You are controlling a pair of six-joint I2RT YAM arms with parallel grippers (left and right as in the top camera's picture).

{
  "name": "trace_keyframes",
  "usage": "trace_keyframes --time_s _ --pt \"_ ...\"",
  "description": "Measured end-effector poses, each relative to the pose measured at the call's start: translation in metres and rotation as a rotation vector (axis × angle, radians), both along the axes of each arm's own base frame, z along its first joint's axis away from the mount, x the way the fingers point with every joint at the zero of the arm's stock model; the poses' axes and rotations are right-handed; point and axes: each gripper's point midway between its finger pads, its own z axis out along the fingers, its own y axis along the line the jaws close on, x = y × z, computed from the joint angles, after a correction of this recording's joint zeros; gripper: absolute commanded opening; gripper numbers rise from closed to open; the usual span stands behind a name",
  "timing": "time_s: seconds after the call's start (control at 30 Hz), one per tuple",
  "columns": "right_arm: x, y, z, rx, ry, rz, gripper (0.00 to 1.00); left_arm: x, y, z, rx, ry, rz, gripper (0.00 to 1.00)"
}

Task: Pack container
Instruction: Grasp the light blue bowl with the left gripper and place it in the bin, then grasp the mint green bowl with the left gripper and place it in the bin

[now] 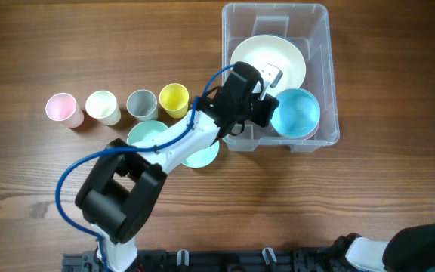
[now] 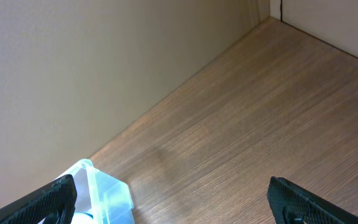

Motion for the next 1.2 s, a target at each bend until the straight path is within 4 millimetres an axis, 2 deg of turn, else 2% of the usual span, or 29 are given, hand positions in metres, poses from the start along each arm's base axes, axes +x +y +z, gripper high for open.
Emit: trace_keyframes --time_s 0.07,0.13,0.23,0.37,0.47,0.53,0.57,0.63,0.7,0.73,0.77,0.8,0.9,1.0,1.17,1.2 --pt "0.000 0.000 0.000 0.000 0.000 0.000 1.00 0.001 0.000 -0.003 0.004 -0.002 -0.001 0.56" --pt "0.000 0.000 0.000 0.000 0.000 0.000 1.00 0.000 -0.002 -0.001 -0.002 -0.006 -0.009 0.64" --pt "0.000 0.000 0.000 0.000 0.000 0.000 1.00 -0.003 0.000 0.004 0.004 0.017 -0.011 0.68" --pt "0.000 0.000 0.000 0.000 0.000 0.000 1.00 -0.015 0.017 0.035 0.043 0.054 0.012 0.70" --pt "0.000 0.000 0.000 0.000 0.000 0.000 1.00 -0.019 0.059 0.061 0.092 0.102 0.124 0.65" --pt "0.000 0.000 0.000 0.001 0.001 0.000 1.00 -0.015 0.110 0.081 0.127 0.140 0.259 0.64" --pt "0.000 0.000 0.000 0.001 0.001 0.000 1.00 -0.011 0.143 0.090 0.140 0.162 0.348 0.64" --pt "0.000 0.000 0.000 0.000 0.001 0.000 1.00 -0.011 0.193 0.096 0.168 0.216 0.475 0.65" --pt "0.000 0.000 0.000 0.000 0.001 0.000 1.00 -0.019 0.240 0.093 0.205 0.299 0.588 0.65" --pt "0.000 0.000 0.000 0.001 0.001 0.000 1.00 -0.022 0.280 0.088 0.228 0.359 0.696 0.64" --pt "0.000 0.000 0.000 0.001 0.001 0.000 1.00 -0.027 0.300 0.084 0.242 0.405 0.749 0.62" --pt "0.000 0.000 0.000 0.000 0.001 0.000 1.00 -0.040 0.318 0.077 0.266 0.484 0.794 0.61" --pt "0.000 0.000 0.000 0.000 0.001 0.000 1.00 -0.063 0.364 0.065 0.291 0.619 0.924 0.62" --pt "0.000 0.000 0.000 0.000 0.000 0.000 1.00 -0.069 0.376 0.047 0.292 0.657 0.962 0.64" --pt "0.000 0.000 0.000 0.000 0.000 0.000 1.00 -0.081 0.379 -0.012 0.303 0.697 0.973 0.66" --pt "0.000 0.000 0.000 0.000 0.000 0.000 1.00 -0.083 0.378 -0.029 0.296 0.697 0.972 0.66"
